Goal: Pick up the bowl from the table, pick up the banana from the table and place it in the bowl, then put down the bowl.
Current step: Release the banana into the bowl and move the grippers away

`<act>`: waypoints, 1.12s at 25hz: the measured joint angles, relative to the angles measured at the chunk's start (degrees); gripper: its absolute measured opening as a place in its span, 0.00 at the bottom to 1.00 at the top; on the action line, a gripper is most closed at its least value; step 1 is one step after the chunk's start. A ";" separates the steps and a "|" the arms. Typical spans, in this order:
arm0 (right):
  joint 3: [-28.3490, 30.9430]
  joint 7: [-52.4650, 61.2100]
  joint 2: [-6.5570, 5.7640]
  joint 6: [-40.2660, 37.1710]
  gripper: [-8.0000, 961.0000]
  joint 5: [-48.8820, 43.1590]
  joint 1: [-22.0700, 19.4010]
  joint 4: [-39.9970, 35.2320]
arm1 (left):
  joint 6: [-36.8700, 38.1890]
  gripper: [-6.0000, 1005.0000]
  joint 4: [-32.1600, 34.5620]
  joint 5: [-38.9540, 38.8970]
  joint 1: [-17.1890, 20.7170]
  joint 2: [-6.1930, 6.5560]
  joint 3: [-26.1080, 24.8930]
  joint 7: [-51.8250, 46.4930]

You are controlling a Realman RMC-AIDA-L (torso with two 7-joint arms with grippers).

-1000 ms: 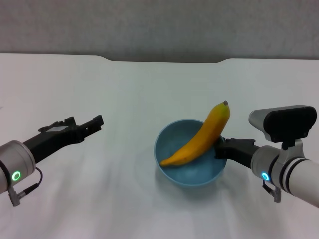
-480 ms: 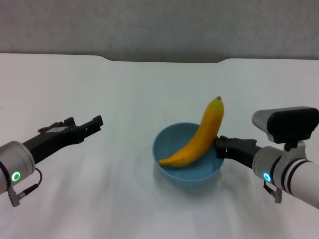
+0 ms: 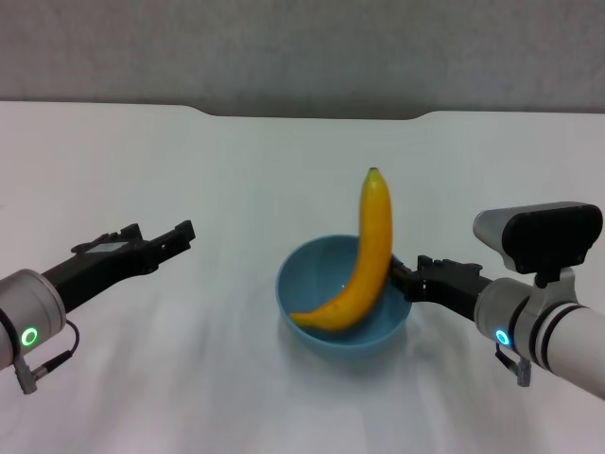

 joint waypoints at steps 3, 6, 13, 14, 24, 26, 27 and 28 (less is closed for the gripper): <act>-0.31 -0.22 -0.05 0.00 0.30 -0.66 -0.45 0.93 | 0.00 0.89 0.00 0.00 0.10 0.00 0.00 0.00; -0.32 -0.21 -0.06 -0.01 0.40 -2.37 -0.81 1.57 | 0.00 0.89 0.00 0.00 0.12 0.00 -0.05 0.00; -0.33 -0.16 -0.01 -0.19 0.68 -2.99 -1.14 2.29 | 0.03 0.89 0.00 0.00 0.12 0.00 -0.09 0.00; -0.33 -0.25 -0.03 -0.19 0.70 -3.24 -1.46 2.76 | 0.03 0.89 0.00 0.00 0.12 0.00 -0.09 0.00; -0.03 -0.37 -0.07 -0.54 0.74 -11.02 -6.62 10.44 | 0.16 0.89 0.17 0.00 0.11 0.00 -0.33 0.13; 0.31 -0.36 -0.12 -0.35 0.74 -13.05 -8.61 12.76 | 0.04 0.89 0.38 -0.01 0.12 -0.03 -0.86 0.33; 0.49 -0.34 -0.15 -0.25 0.74 -13.93 -9.50 13.87 | -0.08 0.89 0.55 -0.03 0.15 -0.04 -1.24 0.38; 0.72 -0.32 -0.20 -0.15 0.74 -14.81 -10.55 15.24 | -0.17 0.89 0.71 -0.08 0.19 -0.05 -1.55 0.39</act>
